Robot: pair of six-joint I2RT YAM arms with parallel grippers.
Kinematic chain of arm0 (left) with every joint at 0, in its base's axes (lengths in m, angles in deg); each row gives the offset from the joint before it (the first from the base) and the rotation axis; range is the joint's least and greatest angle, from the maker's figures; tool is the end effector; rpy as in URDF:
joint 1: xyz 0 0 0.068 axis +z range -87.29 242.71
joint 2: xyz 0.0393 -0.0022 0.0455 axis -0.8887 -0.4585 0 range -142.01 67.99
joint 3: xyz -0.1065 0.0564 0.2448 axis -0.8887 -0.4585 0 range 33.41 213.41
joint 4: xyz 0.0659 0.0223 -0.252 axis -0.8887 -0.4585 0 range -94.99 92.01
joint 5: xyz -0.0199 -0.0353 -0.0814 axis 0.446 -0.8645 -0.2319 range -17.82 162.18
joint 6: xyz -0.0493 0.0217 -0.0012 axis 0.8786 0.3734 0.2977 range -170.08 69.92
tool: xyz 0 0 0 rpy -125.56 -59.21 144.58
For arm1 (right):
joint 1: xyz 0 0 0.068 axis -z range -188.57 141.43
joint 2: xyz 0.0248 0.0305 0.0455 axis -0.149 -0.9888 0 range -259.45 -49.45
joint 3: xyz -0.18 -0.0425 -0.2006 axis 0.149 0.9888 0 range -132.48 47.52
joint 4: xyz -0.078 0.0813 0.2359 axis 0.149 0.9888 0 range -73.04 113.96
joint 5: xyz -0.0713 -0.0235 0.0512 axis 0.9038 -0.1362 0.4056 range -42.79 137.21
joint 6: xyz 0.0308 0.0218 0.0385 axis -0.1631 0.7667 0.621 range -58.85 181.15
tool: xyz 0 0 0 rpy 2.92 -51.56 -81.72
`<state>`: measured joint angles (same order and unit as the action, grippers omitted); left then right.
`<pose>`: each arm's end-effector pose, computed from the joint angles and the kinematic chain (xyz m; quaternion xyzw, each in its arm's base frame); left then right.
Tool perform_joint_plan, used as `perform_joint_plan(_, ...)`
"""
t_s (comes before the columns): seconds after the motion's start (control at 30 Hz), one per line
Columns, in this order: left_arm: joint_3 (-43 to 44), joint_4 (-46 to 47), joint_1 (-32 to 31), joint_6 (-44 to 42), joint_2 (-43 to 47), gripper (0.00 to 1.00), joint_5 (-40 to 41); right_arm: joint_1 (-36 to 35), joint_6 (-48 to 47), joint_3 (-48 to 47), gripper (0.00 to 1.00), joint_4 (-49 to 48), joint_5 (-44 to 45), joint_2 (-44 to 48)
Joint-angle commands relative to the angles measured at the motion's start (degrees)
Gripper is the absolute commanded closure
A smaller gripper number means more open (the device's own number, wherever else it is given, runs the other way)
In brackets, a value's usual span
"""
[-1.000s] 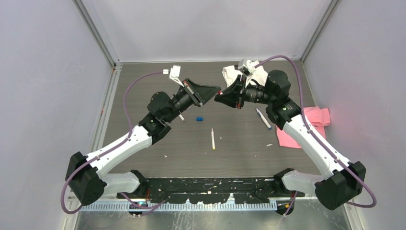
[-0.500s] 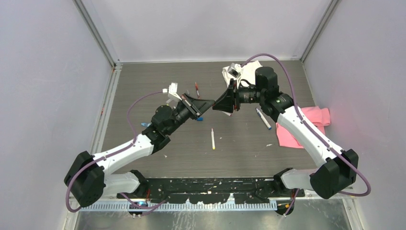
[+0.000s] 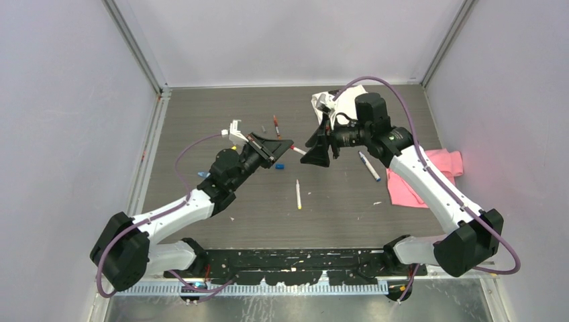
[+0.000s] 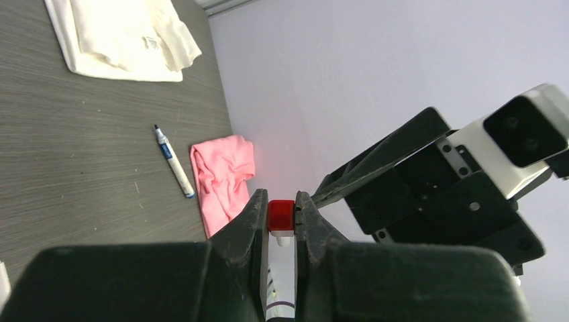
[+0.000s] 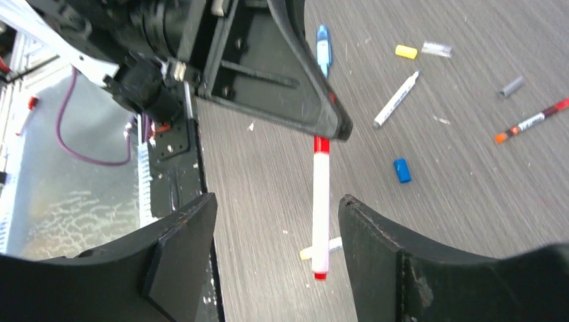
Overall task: Insert the pens into the pen caps
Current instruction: Press the pen cap onto the pen.
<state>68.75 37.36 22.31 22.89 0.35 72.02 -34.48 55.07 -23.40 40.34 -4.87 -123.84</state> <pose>0.2041 -0.1738 0.2834 -0.1920 0.6607 -0.6069 0.3978 0.2420 0.1487 0.3695 -0.4319 0.6725 0.4494 0.3991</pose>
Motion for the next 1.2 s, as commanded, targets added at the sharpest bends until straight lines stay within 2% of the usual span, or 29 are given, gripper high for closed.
perform_joint_plan(0.0, 0.07, 4.37, 1.07, 1.17, 1.28, 0.99, -1.50, 0.40, -9.23, -1.42, 0.27, 7.25, 1.87, 0.94)
perform_joint_plan(0.17, 1.23, 4.55, 1.38, 1.39, 0.99, 0.99, -3.21, 0.73, -12.84, 0.42, 0.27, 7.78, 3.46, 1.22)
perform_joint_plan(0.47, 3.10, 4.90, 1.38, 2.08, 0.06, 0.99, -5.67, 0.65, -10.99, 0.85, 0.34, 3.80, 6.43, -0.28)
perform_joint_plan(0.8, 3.68, 4.61, 1.42, 2.18, 0.09, 0.99, -6.27, -0.30, -11.75, -2.48, 0.62, 6.65, 4.73, -2.89)
perform_joint_plan(0.83, 3.83, 4.40, 1.38, 2.10, 0.13, 1.00, -6.44, -0.35, -11.68, -2.80, 0.68, 6.76, 4.27, -3.00)
perform_joint_plan(0.93, 4.41, 3.87, 1.38, 1.25, -0.02, 0.99, -7.45, -0.61, -11.61, -4.03, 0.97, 7.01, 3.21, -3.12)
perform_joint_plan(1.07, 6.84, 0.93, 0.53, -3.28, -0.30, 1.00, -9.66, -0.64, -8.51, -6.64, 0.99, 6.08, 3.23, -2.84)
perform_joint_plan(1.17, 11.21, -7.54, -2.65, -9.39, -0.23, 0.99, -8.82, -0.82, -3.51, -8.67, 0.99, 1.99, 4.11, -2.87)
